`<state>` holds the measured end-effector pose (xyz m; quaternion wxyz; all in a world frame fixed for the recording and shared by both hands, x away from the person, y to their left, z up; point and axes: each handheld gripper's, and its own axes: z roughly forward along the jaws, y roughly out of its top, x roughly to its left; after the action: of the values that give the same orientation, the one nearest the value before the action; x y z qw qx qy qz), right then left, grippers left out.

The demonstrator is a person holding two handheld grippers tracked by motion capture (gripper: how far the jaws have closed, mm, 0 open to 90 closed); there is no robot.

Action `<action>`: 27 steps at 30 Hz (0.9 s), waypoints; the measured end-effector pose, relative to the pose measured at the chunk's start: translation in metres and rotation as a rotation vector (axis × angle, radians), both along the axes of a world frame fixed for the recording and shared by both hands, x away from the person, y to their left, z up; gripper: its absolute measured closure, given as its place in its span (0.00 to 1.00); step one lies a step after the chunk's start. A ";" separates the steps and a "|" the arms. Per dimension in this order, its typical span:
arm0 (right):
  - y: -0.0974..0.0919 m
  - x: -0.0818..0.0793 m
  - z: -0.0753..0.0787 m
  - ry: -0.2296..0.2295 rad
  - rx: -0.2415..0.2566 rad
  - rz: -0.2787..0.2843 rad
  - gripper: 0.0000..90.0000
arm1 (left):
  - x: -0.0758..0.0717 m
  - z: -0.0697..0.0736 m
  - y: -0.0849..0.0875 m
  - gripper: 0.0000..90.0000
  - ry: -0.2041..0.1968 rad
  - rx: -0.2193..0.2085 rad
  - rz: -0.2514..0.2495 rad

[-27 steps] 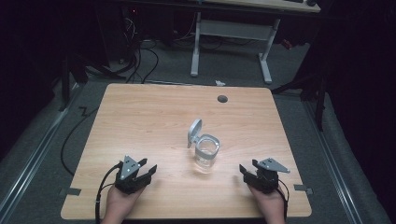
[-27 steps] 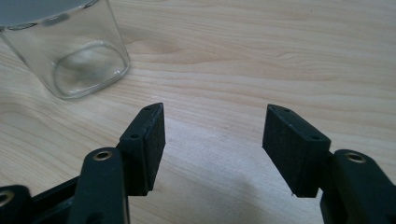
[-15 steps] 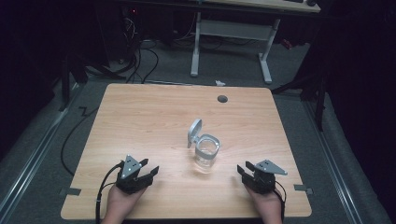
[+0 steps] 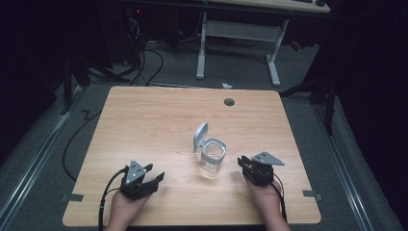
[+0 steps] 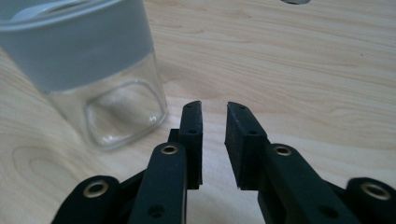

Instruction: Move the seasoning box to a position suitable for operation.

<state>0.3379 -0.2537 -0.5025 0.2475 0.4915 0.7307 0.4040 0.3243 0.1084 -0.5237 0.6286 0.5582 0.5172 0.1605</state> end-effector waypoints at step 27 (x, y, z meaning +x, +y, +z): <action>0.040 0.045 0.002 -0.034 -0.039 0.045 1.00 | 0.000 -0.002 -0.001 0.49 0.012 -0.010 -0.005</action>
<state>0.3833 -0.2135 -0.5009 0.2601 0.4631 0.7450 0.4035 0.3242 0.1072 -0.5259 0.6287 0.5572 0.5204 0.1533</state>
